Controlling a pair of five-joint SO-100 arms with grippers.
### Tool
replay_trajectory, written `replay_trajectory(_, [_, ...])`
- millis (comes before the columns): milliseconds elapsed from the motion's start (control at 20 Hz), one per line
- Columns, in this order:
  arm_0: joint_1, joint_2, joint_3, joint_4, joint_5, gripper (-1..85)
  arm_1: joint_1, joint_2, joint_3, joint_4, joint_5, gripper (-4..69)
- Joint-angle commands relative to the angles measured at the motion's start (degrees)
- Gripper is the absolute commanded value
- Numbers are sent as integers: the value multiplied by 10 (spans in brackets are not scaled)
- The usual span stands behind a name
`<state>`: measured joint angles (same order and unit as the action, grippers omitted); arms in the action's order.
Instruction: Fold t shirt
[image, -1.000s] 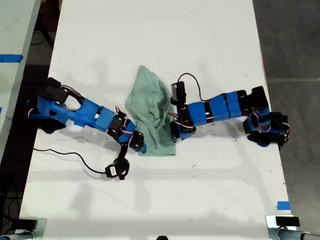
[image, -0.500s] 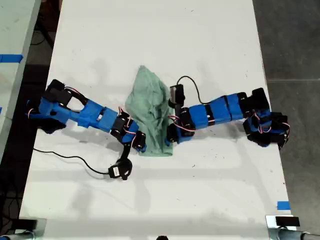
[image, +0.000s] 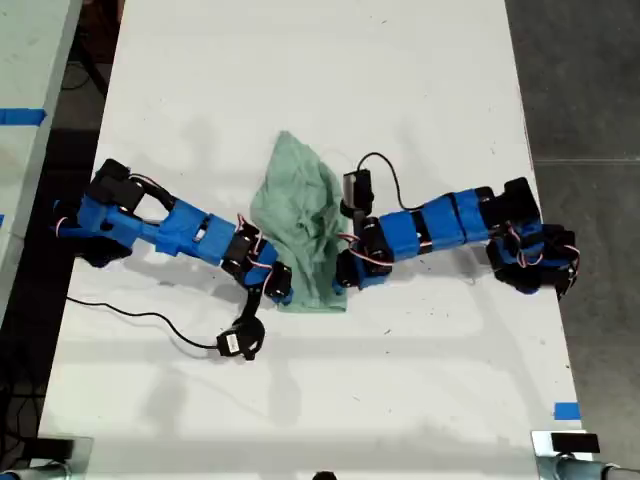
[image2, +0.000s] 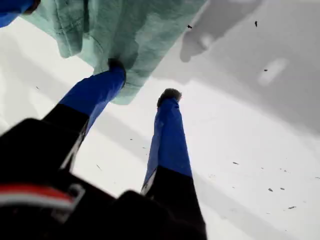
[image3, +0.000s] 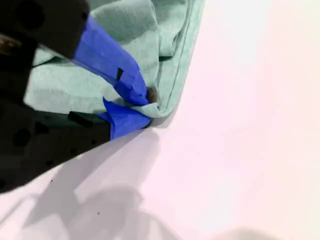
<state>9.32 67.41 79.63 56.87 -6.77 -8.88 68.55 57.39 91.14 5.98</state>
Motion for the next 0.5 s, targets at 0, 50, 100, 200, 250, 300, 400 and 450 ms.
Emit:
replay_trajectory(0, [-24,3,-18,6,4,-2,-21,20,-39,9,17,156])
replay_trajectory(50, [-24,3,-18,7,4,-2,-27,20,-42,4,17,156])
replay_trajectory(100, [-24,3,-18,7,4,-2,-33,19,-39,-12,14,154])
replay_trajectory(200, [-24,3,-21,9,3,-2,-36,5,-17,-54,9,147])
replay_trajectory(250, [-24,3,-23,10,3,-2,-35,-9,-11,-63,7,141])
replay_trajectory(300, [-24,3,-25,10,3,-2,-30,-28,-9,-67,0,136])
replay_trajectory(400, [-23,3,-29,13,2,-2,-23,-69,-11,-90,-16,128])
replay_trajectory(450, [-22,3,-30,14,1,-2,-22,-84,-14,-97,-19,120])
